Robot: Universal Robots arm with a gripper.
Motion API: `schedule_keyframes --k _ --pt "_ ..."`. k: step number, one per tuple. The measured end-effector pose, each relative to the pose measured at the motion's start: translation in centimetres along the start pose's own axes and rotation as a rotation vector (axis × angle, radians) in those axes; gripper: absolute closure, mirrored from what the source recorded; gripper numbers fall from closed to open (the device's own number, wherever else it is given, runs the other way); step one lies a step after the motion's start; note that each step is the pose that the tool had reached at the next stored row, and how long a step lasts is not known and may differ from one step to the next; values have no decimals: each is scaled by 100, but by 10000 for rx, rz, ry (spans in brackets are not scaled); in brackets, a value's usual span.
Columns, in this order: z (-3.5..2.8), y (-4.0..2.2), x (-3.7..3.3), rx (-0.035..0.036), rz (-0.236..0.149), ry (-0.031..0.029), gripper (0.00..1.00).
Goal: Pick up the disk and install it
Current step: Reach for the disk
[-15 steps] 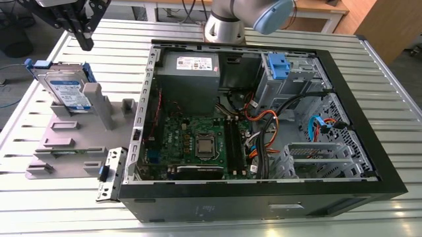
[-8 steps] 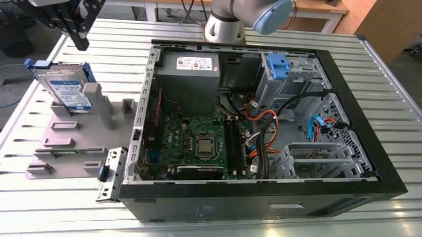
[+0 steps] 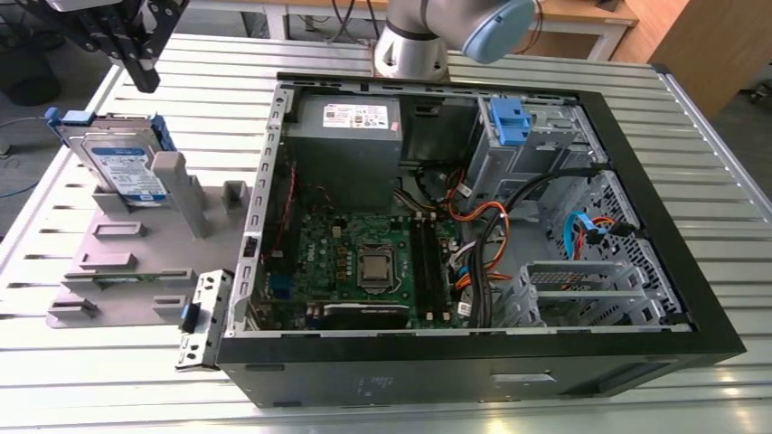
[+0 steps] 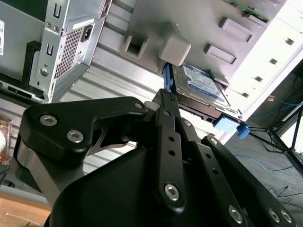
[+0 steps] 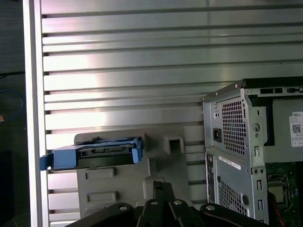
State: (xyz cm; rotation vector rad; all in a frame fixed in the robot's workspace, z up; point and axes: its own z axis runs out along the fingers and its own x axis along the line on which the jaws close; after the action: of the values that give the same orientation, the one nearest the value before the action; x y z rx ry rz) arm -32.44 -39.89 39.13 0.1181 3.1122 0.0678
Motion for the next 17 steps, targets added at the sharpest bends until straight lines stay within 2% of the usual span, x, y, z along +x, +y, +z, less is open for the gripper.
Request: schedule_keyframes --k 4,9,17 --pt "10 -2 24 1 -1 1 89" --pt "40 -8 86 1 -1 1 89" --pt "130 -15 204 8 2 1 89"
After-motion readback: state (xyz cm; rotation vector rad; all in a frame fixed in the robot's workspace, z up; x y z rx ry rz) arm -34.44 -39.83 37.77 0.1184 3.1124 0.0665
